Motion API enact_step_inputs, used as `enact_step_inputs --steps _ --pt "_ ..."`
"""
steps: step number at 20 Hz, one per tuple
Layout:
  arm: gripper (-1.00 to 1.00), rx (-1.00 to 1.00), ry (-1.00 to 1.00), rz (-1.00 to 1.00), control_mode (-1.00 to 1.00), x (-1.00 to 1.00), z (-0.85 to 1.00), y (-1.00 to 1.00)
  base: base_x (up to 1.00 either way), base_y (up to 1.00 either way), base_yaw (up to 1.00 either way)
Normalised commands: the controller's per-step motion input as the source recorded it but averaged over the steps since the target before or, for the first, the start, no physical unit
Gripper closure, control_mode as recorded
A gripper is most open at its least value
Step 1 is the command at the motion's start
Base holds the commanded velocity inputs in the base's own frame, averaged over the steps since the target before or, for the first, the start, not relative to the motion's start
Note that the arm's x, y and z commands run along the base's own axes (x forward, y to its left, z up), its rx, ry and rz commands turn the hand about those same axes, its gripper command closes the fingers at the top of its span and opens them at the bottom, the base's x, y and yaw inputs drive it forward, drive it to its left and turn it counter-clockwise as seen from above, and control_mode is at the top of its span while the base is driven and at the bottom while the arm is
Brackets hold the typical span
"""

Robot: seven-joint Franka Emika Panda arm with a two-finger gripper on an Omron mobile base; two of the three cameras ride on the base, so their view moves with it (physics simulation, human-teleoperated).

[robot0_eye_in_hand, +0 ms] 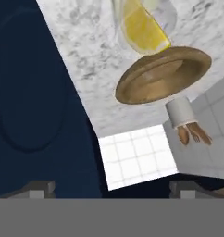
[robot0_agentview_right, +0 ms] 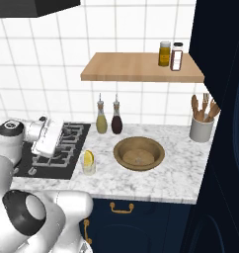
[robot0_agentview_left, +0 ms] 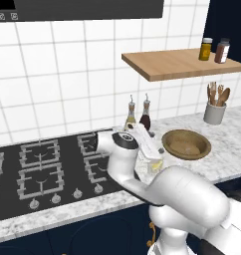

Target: Grab a lemon wedge from the fridge and one ice cube from the ice bowl, and put them in the glass of lemonade.

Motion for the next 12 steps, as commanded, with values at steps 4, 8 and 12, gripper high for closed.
enact_step_inputs --steps 4,8,12 --pt "-1.0 0.33 -0.5 -0.05 -1.0 -0.71 1.0 0.06 0.0 0.0 0.0" --pt "-1.0 0.15 -0.55 -0.03 -1.0 -0.81 0.77 0.21 0.0 0.0 0.0" --pt "-1.0 0.0 -0.57 0.0 -1.0 -0.8 0.33 0.6 0.0 0.0 0.0"
